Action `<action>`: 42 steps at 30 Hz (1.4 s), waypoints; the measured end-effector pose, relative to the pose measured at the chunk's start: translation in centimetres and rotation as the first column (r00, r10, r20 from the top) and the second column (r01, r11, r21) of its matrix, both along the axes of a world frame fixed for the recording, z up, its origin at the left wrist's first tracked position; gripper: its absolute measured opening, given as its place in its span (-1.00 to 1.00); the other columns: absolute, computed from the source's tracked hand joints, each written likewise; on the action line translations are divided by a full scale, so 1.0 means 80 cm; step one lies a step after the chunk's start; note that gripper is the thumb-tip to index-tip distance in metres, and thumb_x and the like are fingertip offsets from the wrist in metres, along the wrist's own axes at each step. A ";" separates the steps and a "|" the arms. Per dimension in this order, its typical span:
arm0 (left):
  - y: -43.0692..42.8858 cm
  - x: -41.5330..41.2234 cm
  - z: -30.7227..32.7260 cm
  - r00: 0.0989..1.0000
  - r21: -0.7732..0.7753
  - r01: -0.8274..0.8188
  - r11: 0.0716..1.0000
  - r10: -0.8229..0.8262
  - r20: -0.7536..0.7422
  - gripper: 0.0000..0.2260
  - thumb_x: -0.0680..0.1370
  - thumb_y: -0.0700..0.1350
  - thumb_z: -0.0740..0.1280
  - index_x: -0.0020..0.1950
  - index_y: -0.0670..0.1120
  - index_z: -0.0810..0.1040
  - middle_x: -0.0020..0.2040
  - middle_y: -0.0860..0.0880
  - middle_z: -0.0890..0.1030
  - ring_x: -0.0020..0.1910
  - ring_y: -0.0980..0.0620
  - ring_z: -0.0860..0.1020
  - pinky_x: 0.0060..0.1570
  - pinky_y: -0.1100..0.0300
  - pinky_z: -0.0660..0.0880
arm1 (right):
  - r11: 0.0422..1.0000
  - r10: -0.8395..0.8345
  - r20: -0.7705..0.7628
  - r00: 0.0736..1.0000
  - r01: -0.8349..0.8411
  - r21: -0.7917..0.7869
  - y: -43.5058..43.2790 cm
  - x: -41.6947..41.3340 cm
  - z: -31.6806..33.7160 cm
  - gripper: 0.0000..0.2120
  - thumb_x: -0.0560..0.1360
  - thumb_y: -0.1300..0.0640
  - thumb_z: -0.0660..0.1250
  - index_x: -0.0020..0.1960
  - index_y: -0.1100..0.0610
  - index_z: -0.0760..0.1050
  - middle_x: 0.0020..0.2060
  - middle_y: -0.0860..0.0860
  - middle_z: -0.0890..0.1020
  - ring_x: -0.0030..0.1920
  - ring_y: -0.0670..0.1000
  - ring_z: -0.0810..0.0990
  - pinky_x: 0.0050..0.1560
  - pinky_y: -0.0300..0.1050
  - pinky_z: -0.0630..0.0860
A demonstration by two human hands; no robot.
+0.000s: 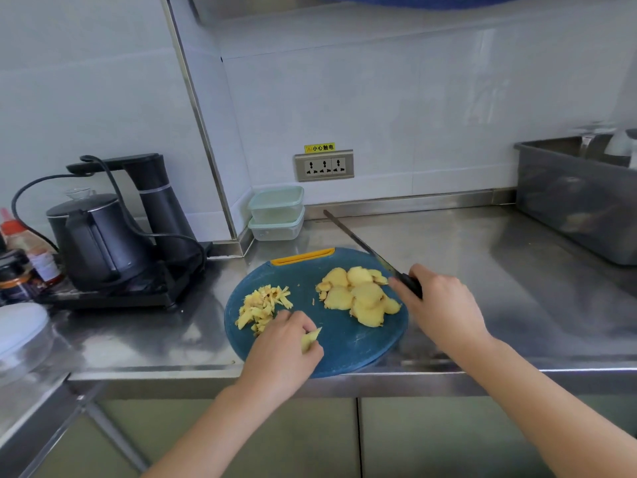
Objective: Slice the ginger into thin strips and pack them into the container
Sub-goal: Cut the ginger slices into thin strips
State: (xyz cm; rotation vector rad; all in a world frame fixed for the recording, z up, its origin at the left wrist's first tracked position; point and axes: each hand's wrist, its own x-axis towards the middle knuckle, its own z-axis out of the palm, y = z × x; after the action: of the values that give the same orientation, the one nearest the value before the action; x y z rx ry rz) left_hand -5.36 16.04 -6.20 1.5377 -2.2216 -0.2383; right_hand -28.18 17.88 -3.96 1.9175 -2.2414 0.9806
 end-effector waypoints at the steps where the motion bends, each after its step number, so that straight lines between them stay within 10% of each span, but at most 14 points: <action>1: 0.000 0.002 -0.001 1.000 -0.013 0.012 1.000 -0.012 -0.015 -0.83 0.55 -0.01 0.26 0.13 0.04 0.44 0.04 0.13 0.39 0.10 0.16 0.44 -0.02 0.32 0.33 | 0.998 0.040 0.056 0.998 -0.042 0.037 0.007 0.006 0.007 -0.61 0.55 -0.19 0.21 -0.23 0.11 0.33 -0.43 -0.04 0.43 -0.38 0.06 0.44 -0.43 -0.11 0.32; 6: 0.009 0.017 -0.007 0.985 -0.049 0.073 0.996 -0.080 -0.154 -0.58 0.52 0.16 0.29 0.33 0.14 0.27 0.17 0.22 0.34 0.07 0.26 0.40 0.00 0.40 0.32 | 0.919 0.158 0.223 0.962 -0.226 0.324 0.046 0.029 0.021 -0.58 0.59 -0.16 0.14 -0.20 0.18 0.42 -0.41 -0.02 0.44 -0.43 -0.06 0.36 -0.42 -0.21 0.28; 12: 0.021 0.041 -0.025 0.951 -0.211 0.228 0.950 -0.264 -0.160 -0.74 0.56 0.08 0.19 0.21 0.09 0.51 0.09 0.26 0.40 -0.02 0.24 0.47 -0.07 0.41 0.40 | 0.837 0.152 0.161 0.975 -0.214 0.503 0.074 0.046 0.019 -0.58 0.61 -0.17 0.08 -0.18 0.15 0.41 -0.35 -0.02 0.44 -0.40 -0.07 0.36 -0.42 -0.26 0.27; 42: 0.015 0.032 -0.028 0.963 -0.201 0.226 0.953 -0.250 -0.102 -0.67 0.53 -0.14 0.33 0.28 0.04 0.56 -0.11 0.16 0.35 -0.08 0.20 0.41 -0.18 0.50 0.29 | 0.808 0.236 -0.008 0.972 -0.191 0.558 0.082 0.071 0.025 -0.53 0.63 -0.17 -0.10 -0.21 0.10 0.37 -0.31 -0.01 0.45 -0.23 0.01 0.46 -0.11 -0.10 0.46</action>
State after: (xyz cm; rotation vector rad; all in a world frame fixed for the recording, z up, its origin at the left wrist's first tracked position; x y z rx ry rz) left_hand -2.83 17.27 -8.45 1.1245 -2.2550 -0.1855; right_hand -22.52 24.46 -1.94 2.4174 -2.4966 0.2456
